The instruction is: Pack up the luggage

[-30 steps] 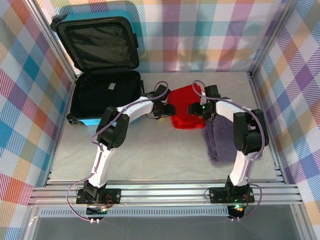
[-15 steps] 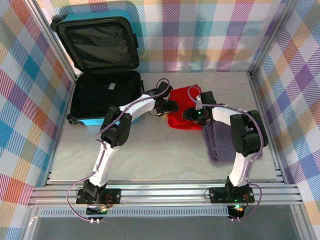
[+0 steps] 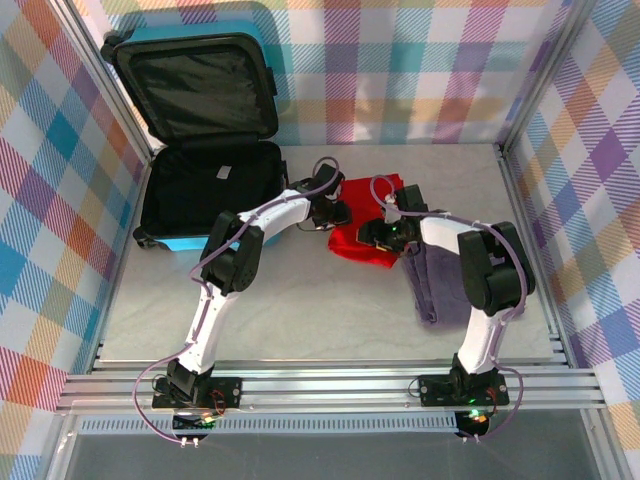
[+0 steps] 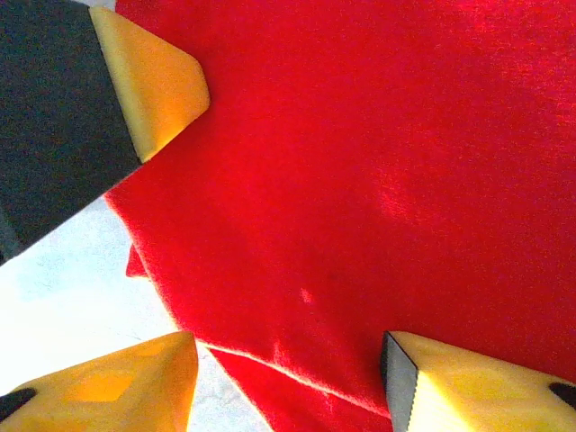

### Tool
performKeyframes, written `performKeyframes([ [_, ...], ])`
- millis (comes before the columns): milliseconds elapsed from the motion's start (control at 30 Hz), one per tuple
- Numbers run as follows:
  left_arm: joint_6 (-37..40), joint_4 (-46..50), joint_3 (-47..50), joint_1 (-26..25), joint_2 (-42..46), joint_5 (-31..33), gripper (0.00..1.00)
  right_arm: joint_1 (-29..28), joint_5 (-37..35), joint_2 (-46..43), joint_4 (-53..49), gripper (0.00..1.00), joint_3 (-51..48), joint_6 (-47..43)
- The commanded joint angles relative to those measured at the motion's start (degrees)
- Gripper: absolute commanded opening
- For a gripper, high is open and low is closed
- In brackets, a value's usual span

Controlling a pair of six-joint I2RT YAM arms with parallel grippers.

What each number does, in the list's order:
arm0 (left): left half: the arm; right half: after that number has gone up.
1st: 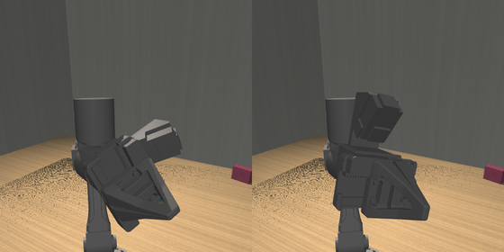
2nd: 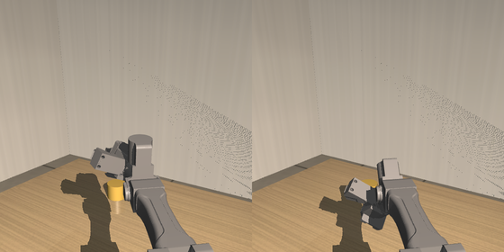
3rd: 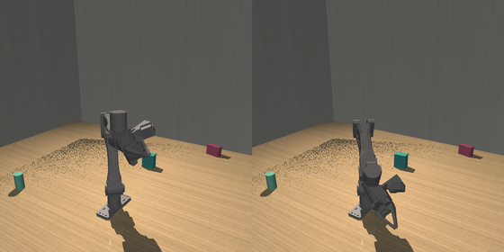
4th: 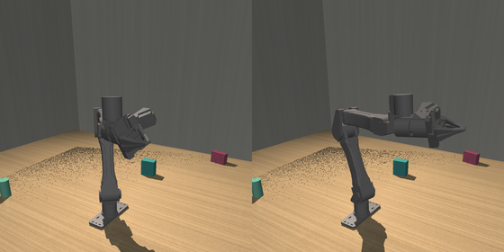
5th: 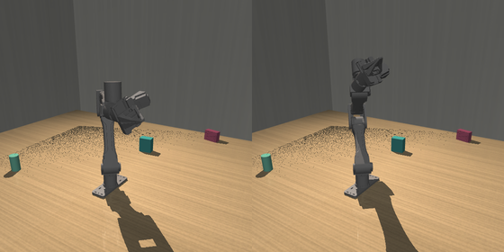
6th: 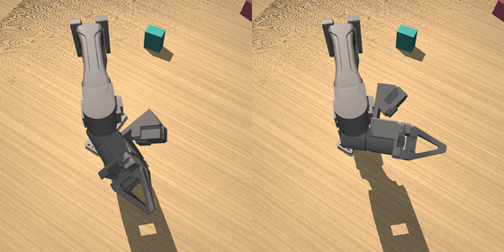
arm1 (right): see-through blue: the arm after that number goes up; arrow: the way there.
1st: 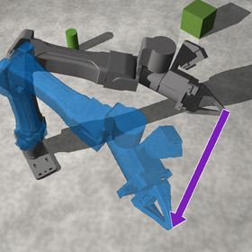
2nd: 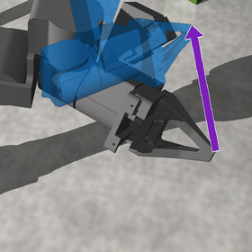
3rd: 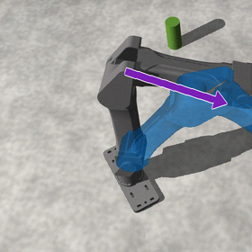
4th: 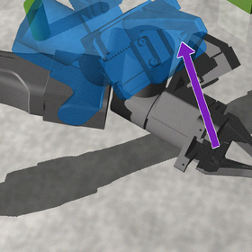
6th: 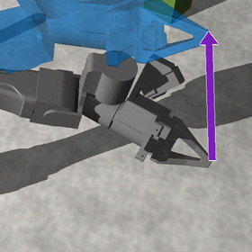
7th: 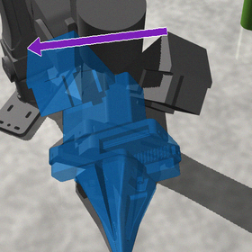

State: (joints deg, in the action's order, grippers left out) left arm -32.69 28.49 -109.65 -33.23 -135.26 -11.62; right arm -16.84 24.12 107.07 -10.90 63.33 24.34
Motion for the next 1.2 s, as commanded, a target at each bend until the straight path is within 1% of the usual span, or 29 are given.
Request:
performKeyframes([
  [0, 1.09, 1.30, -0.64, 0.18, 1.99, 0.34, 0.20, 1.09, 1.19, -3.18, -4.21, 0.57, 3.29, -1.85],
  [133, 2.67, 3.79, -1.59, 0.27, 2.80, 1.66, 0.12, 3.10, -0.02, -5.46, -7.16, 0.58, 5.44, -2.74],
  [233, 4.52, 5.96, -1.44, 0.27, 4.51, 3.94, 0.09, 5.15, -0.71, -6.69, -8.58, 0.59, 5.97, -2.84],
  [400, 7.45, 9.73, -2.13, 0.36, 6.02, 4.91, 0.05, 7.19, -2.55, -5.02, -9.91, 0.59, 7.11, -2.68],
  [767, 9.28, 9.74, 1.17, 0.36, 7.87, 5.40, 0.05, 7.35, -3.74, 3.63, -12.32, 0.59, 12.32, -0.84],
  [1033, 10.84, 10.70, 0.49, 0.45, 5.61, 6.51, 0.03, 7.35, -7.17, 6.17, -14.44, 0.59, 14.57, -1.45],
  [1167, 10.85, 10.01, 1.18, 0.45, 5.45, 5.59, 0.03, 6.92, -5.64, 9.02, -15.62, 0.59, 17.68, -1.95],
])
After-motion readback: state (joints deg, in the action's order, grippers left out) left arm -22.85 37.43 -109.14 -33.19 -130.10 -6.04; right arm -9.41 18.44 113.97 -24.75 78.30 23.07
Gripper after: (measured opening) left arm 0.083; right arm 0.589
